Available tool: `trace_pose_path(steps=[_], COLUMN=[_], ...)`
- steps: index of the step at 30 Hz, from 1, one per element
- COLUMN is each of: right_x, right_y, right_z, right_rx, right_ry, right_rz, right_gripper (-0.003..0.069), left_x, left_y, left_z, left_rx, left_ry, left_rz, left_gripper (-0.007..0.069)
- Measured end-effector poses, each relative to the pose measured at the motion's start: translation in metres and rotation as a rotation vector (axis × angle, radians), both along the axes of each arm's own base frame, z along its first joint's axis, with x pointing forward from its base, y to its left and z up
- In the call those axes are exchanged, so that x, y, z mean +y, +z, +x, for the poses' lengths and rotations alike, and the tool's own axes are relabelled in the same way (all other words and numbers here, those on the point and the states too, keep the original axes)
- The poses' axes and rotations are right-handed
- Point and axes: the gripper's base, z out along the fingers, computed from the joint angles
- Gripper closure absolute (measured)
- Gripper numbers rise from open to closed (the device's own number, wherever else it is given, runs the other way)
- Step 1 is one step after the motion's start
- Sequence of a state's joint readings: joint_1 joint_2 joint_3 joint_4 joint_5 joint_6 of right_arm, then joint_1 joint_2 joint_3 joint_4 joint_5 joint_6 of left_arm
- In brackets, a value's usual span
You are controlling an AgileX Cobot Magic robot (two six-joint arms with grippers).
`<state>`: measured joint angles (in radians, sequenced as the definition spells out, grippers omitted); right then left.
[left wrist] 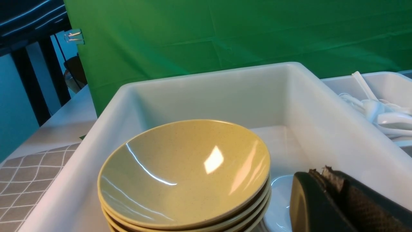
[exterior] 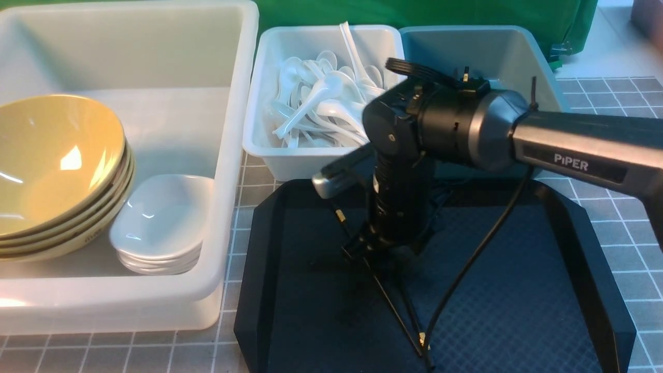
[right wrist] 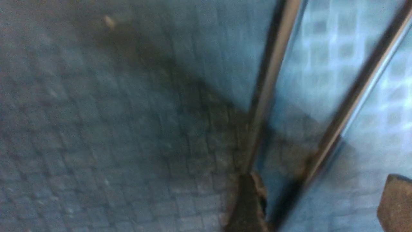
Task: On grey table put chopsticks spoon bowls plates into blue grey white boxes.
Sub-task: 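Move the grippers toward the tableware on the black tray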
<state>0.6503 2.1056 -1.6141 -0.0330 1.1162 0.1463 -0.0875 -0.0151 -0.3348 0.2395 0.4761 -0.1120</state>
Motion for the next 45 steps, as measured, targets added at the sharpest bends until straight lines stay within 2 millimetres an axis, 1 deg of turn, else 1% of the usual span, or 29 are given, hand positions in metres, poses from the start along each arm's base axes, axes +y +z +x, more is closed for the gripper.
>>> trace_pose_path(steps=[1, 4, 7, 10, 12, 13, 14, 16, 18, 20, 24, 26, 27, 28, 29, 30, 31, 33, 34, 35, 37, 38, 40, 41, 42, 43, 44, 45], right_x=[-0.002, -0.004, -0.004, 0.002, 0.012, 0.017, 0.018, 0.028, 0.032, 0.035, 0.035, 0.032, 0.031, 0.029, 0.027, 0.026, 0.019, 0.004, 0.001, -0.011, -0.027, -0.046, -0.061, -0.069, -0.072, -0.072, -0.072, -0.069], right_y=[-0.006, -0.012, -0.013, -0.012, -0.012, -0.012, -0.012, -0.015, -0.015, -0.015, -0.006, 0.005, 0.016, 0.033, 0.046, 0.049, 0.075, 0.104, 0.109, 0.121, 0.132, 0.142, 0.144, 0.14, 0.133, 0.119, 0.116, 0.108], right_z=[-0.003, -0.009, -0.01, -0.013, -0.016, -0.019, -0.019, -0.024, -0.027, -0.029, -0.033, -0.038, -0.04, -0.044, -0.046, -0.046, -0.05, -0.05, -0.049, -0.044, -0.036, -0.025, -0.016, -0.012, -0.01, -0.008, -0.008, -0.008], right_rx=[0.022, 0.017, 0.013, -0.001, -0.039, -0.061, -0.068, -0.112, -0.143, -0.16, -0.186, -0.192, -0.208, -0.239, -0.265, -0.272, -0.327, -0.407, -0.423, -0.47, -0.525, -0.57, -0.569, -0.534, -0.471, -0.377, -0.355, -0.309], right_ry=[-0.007, -0.013, -0.007, 0.008, 0.055, 0.091, 0.098, 0.191, 0.251, 0.281, 0.297, 0.297, 0.297, 0.298, 0.297, 0.296, 0.291, 0.284, 0.281, 0.258, 0.213, 0.14, 0.075, 0.054, 0.03, 0.017, 0.016, 0.017], right_rz=[0.005, 0.061, 0.093, 0.148, 0.166, 0.162, 0.161, 0.127, 0.1, 0.082, 0.088, 0.096, 0.109, 0.132, 0.151, 0.156, 0.19, 0.206, 0.206, 0.201, 0.204, 0.223, 0.24, 0.246, 0.262, 0.267, 0.265, 0.27], right_gripper=[0.013, 0.013, 0.013, 0.0139, 0.0209, 0.0259, 0.0283, 0.0433, 0.0537, 0.0543, 0.0542, 0.0542, 0.0542, 0.0547, 0.0572, 0.0578, 0.0613, 0.0625, 0.0626, 0.0626, 0.0626, 0.0626, 0.0626, 0.0626, 0.0626, 0.0621, 0.0618, 0.0611], left_x=[0.0, 0.0, 0.0, 0.0, 0.0, 0.0, 0.0, 0.0, 0.0, 0.0, 0.0, 0.0, 0.0, 0.0, 0.0, 0.0, 0.0, 0.0, 0.0, 0.0, 0.0, 0.0, 0.0, 0.0, 0.0, 0.0, 0.0, 0.0], left_y=[0.0, 0.0, 0.0, 0.0, 0.0, 0.0, 0.0, 0.0, 0.0, 0.0, 0.0, 0.0, 0.0, 0.0, 0.0, 0.0, 0.0, 0.0, 0.0, 0.0, 0.0, 0.0, 0.0, 0.0, 0.0, 0.0, 0.0, 0.0], left_z=[0.0, 0.0, 0.0, 0.0, 0.0, 0.0, 0.0, 0.0, 0.0, 0.0, 0.0, 0.0, 0.0, 0.0, 0.0, 0.0, 0.0, 0.0, 0.0, 0.0, 0.0, 0.0, 0.0, 0.0, 0.0, 0.0, 0.0, 0.0], left_rx=[0.0, 0.0, 0.0, 0.0, 0.0, 0.0, 0.0, 0.0, 0.0, 0.0, 0.0, 0.0, 0.0, 0.0, 0.0, 0.0, 0.0, 0.0, 0.0, 0.0, 0.0, 0.0, 0.0, 0.0, 0.0, 0.0, 0.0, 0.0], left_ry=[0.0, 0.0, 0.0, 0.0, 0.0, 0.0, 0.0, 0.0, 0.0, 0.0, 0.0, 0.0, 0.0, 0.0, 0.0, 0.0, 0.0, 0.0, 0.0, 0.0, 0.0, 0.0, 0.0, 0.0, 0.0, 0.0, 0.0, 0.0], left_rz=[0.0, 0.0, 0.0, 0.0, 0.0, 0.0, 0.0, 0.0, 0.0, 0.0, 0.0, 0.0, 0.0, 0.0, 0.0, 0.0, 0.001, 0.001, 0.001, 0.001, 0.001, 0.001, 0.001, 0.001, 0.001, 0.001, 0.001, 0.001], left_gripper=[0.0633, 0.0633, 0.0633, 0.0633, 0.0633, 0.0633, 0.0633, 0.0633, 0.0633, 0.0633, 0.0633, 0.0633, 0.0633, 0.0633, 0.0633, 0.0633, 0.0633, 0.0633, 0.0633, 0.0633, 0.0633, 0.0633, 0.0633, 0.0633, 0.0633, 0.0633, 0.0633, 0.0633])
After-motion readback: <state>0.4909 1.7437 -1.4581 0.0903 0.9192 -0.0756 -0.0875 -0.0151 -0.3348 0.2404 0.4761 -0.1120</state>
